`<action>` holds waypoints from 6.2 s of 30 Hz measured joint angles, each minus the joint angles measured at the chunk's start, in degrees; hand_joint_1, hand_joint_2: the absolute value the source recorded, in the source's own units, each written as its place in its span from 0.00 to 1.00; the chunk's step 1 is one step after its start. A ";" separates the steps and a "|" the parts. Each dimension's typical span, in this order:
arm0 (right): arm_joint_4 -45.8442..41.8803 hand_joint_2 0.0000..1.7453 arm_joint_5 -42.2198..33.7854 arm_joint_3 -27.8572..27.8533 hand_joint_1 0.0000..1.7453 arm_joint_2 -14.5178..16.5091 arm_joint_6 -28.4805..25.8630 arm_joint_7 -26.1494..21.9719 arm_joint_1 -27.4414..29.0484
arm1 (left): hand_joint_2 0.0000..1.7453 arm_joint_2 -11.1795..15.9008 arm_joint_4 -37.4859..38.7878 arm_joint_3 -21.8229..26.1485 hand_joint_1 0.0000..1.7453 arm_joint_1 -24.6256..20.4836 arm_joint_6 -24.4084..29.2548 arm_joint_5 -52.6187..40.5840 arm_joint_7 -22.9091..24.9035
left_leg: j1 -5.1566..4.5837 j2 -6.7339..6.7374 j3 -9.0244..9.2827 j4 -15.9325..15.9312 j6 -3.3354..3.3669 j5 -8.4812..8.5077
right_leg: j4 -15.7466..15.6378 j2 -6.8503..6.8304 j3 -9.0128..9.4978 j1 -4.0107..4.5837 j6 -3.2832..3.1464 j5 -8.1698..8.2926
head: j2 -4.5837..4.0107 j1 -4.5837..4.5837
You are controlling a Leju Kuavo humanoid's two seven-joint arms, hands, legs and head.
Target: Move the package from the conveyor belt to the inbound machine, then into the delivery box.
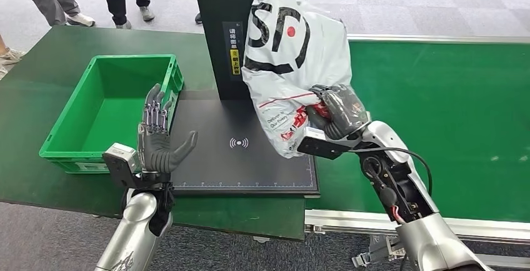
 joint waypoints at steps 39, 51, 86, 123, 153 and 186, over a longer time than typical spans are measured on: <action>30.59 1.00 -4.38 26.21 1.00 11.86 15.80 0.32 -10.81 | 1.00 -2.14 3.32 -0.68 0.00 -3.54 -1.96 3.01 1.55 | 0.01 0.05 0.14 0.02 -0.01 0.01 | -0.01 0.05 0.11 0.02 -0.01 0.02 | 0.00 0.01; 31.03 0.75 -4.35 26.70 0.00 11.73 13.66 0.42 -10.87 | 1.00 -2.36 3.39 -0.68 0.00 -3.53 -1.99 3.00 1.58 | 0.01 0.06 0.16 0.02 -0.01 0.01 | -0.01 0.06 0.10 0.02 -0.01 0.02 | 0.00 0.01; 14.81 1.00 -19.13 12.24 0.00 10.46 -0.17 -10.24 -2.50 | 1.00 -2.30 3.39 -0.66 0.00 -2.91 -1.85 2.86 0.98 | 0.01 0.06 0.09 0.01 -0.01 0.01 | -0.01 0.06 0.03 0.02 -0.01 0.01 | -0.01 0.02; -15.96 1.00 -38.10 -15.83 0.00 6.02 -7.86 -4.23 25.37 | 1.00 0.41 1.16 -2.84 0.00 0.95 -2.21 -17.25 10.78 | 0.00 -0.01 0.00 0.00 0.01 -0.04 | -0.04 0.00 -0.04 -0.01 0.01 -0.02 | 0.00 0.00; -21.76 1.00 -30.48 -20.02 0.00 10.08 -5.61 -0.74 32.00 | 1.00 -0.35 25.31 -14.98 0.71 -15.84 -3.63 -64.70 37.60 | 0.00 0.02 0.03 0.01 -0.01 0.02 | -0.03 0.01 -0.01 0.00 -0.01 0.02 | 0.00 0.01; -24.19 1.00 -30.05 -22.33 0.00 10.34 -4.45 -0.18 34.44 | 1.00 -2.27 27.81 -13.52 1.00 -15.52 7.39 -62.02 29.92 | 0.00 0.03 0.04 0.00 -0.01 0.02 | -0.03 0.02 0.02 0.00 -0.01 0.03 | 0.00 0.00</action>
